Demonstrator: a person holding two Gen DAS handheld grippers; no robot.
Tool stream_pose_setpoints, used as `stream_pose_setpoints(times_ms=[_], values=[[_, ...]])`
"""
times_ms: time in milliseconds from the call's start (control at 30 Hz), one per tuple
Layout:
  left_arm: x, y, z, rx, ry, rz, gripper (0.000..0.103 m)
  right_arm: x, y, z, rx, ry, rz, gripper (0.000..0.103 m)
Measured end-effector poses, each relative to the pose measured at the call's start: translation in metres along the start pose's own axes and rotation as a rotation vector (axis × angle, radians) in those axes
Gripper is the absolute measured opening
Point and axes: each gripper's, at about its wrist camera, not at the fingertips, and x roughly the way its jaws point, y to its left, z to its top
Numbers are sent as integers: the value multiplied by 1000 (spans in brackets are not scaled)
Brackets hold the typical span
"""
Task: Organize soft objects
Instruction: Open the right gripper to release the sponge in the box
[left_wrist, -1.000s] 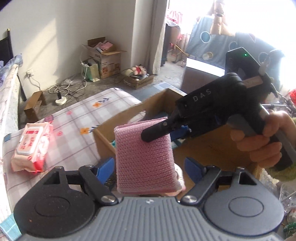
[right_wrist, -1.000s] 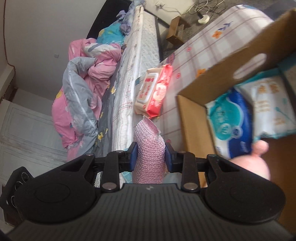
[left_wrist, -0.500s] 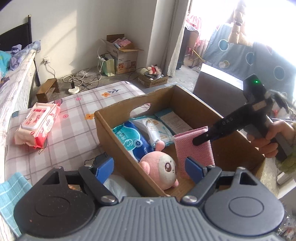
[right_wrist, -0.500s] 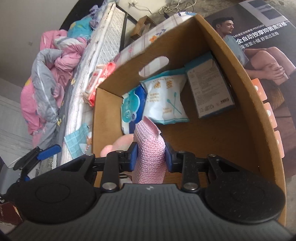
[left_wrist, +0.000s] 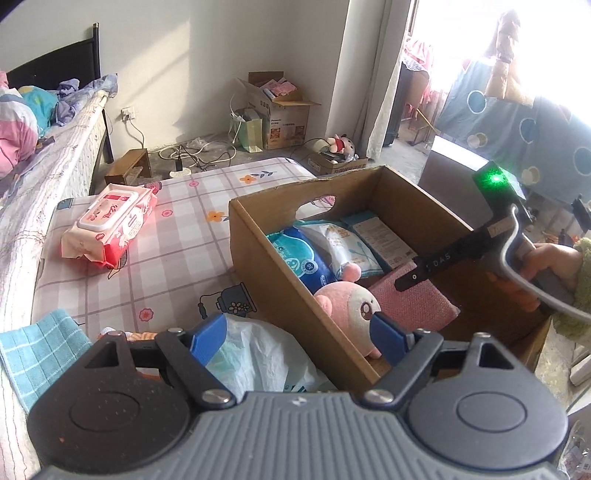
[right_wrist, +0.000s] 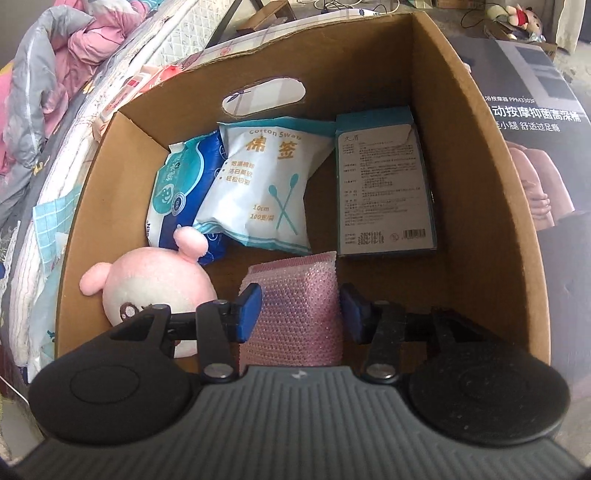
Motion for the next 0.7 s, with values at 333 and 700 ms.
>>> stream_pose_setpoints(times_ms=[333,700], values=[[-15,17,-20,-54,-18,16,86,23,-4,-6,128,-61,85,49],[-43,37,-41,-96,-69,79,88,-10,1,-10,130,-188,3,69]])
